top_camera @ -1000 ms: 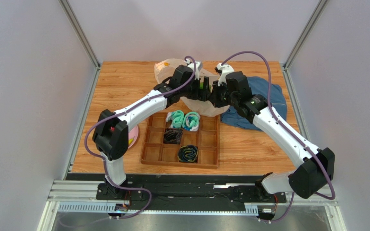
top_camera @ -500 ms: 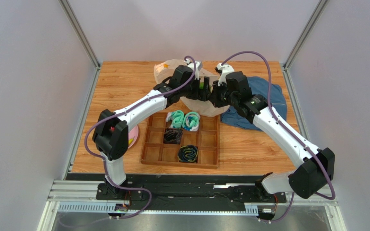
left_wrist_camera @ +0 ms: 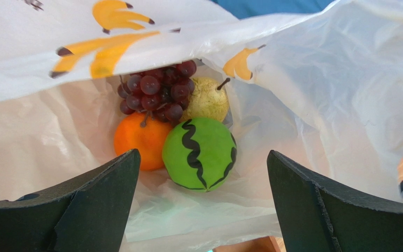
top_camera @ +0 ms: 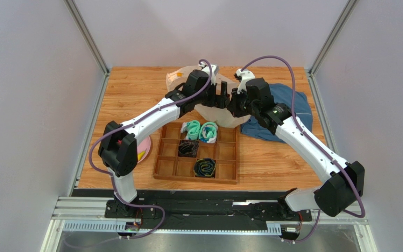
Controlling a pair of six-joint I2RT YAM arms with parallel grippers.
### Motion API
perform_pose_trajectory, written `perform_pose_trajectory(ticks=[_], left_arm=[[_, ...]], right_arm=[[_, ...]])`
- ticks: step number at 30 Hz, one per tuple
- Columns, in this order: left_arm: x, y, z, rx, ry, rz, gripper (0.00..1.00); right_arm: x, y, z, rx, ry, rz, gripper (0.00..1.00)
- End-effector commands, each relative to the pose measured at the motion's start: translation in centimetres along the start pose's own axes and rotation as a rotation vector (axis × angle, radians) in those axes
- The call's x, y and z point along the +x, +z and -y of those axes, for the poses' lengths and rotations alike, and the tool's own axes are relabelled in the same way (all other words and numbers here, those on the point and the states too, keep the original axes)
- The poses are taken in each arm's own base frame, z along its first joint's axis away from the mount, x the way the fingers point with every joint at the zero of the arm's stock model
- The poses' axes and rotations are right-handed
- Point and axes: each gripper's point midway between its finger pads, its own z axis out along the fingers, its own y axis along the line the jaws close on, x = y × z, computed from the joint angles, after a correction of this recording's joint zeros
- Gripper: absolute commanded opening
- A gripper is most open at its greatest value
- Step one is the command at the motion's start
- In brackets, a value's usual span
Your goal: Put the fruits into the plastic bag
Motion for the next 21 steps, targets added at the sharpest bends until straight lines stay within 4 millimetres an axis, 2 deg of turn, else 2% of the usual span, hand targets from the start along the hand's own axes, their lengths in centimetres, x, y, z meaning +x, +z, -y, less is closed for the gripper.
perform_pose_trajectory(ticks=[1,5,7,8,9,10,11,12,13,14,15,16,17,18,19,20,21], left_arm=[[-5.5,-3.6,1.6,0.009,0.036,0.165,0.99],[-6.9,-5.7,0.6,-0.064,0.038,0.230,0.99],[-7.8,-7.7,-0.4,-0.122,0.051,0.281,0.99],[-7.4,-8.1,-1.4,-0.168,0.057,0.287,0.99],[-8.4,-10.0,-1.6,-0.184,0.073,0.327,0.99],[-8.5,-10.8,-2.1,-0.203,0.078,0.339,0.99],[-7.5,-11.2,-3.2,-0.234,0.080,0.326,0.99],[-8.1,-13.1,-4.2,-0.252,0.066,0.352,0.99],[-7.6,-13.8,-5.2,-0.272,0.055,0.345,0.99],[-5.7,-14.1,-6.9,-0.314,0.035,0.301,0.99],[-5.9,-15.9,-8.5,-0.357,0.012,0.322,0.99],[-5.2,-16.7,-9.7,-0.397,-0.002,0.311,0.99],[-3.3,-17.8,-11.5,-0.464,-0.019,0.275,0.99],[-2.7,-18.8,-13.6,-0.522,-0.033,0.265,0.99],[-1.8,-19.2,-14.8,-0.557,-0.032,0.242,0.99],[-0.1,-19.9,-16.3,-0.604,-0.009,0.182,0.99],[0.5,-20.7,-18.1,-0.657,-0.006,0.156,0.99]], right_arm=[[-2.7,-1.3,-0.8,-0.019,-0.007,0.085,0.05],[-2.7,-1.4,-0.7,-0.016,-0.008,0.088,0.05],[-2.7,-1.3,-0.8,-0.015,-0.009,0.090,0.05],[-2.7,-1.4,-0.7,-0.014,-0.007,0.088,0.05],[-2.6,-1.3,-0.7,-0.014,-0.007,0.087,0.05],[-2.7,-1.4,-0.7,-0.013,-0.007,0.090,0.05],[-2.6,-1.4,-0.7,-0.013,-0.007,0.090,0.05],[-2.5,-1.4,-0.7,-0.013,-0.007,0.089,0.05],[-2.5,-1.4,-0.6,-0.011,-0.007,0.087,0.05],[-2.5,-1.4,-0.6,-0.011,-0.004,0.091,0.05],[-2.5,-1.3,-0.7,-0.017,-0.006,0.092,0.05],[-2.4,-1.3,-0.7,-0.018,-0.006,0.090,0.05],[-2.3,-1.2,-0.7,-0.017,-0.004,0.086,0.05],[-2.3,-1.1,-0.8,-0.023,-0.006,0.086,0.05],[-2.4,-1.1,-0.8,-0.024,-0.004,0.087,0.05],[-2.3,-1.0,-0.8,-0.026,-0.003,0.083,0.05],[-2.3,-1.0,-1.0,-0.032,-0.004,0.083,0.05]])
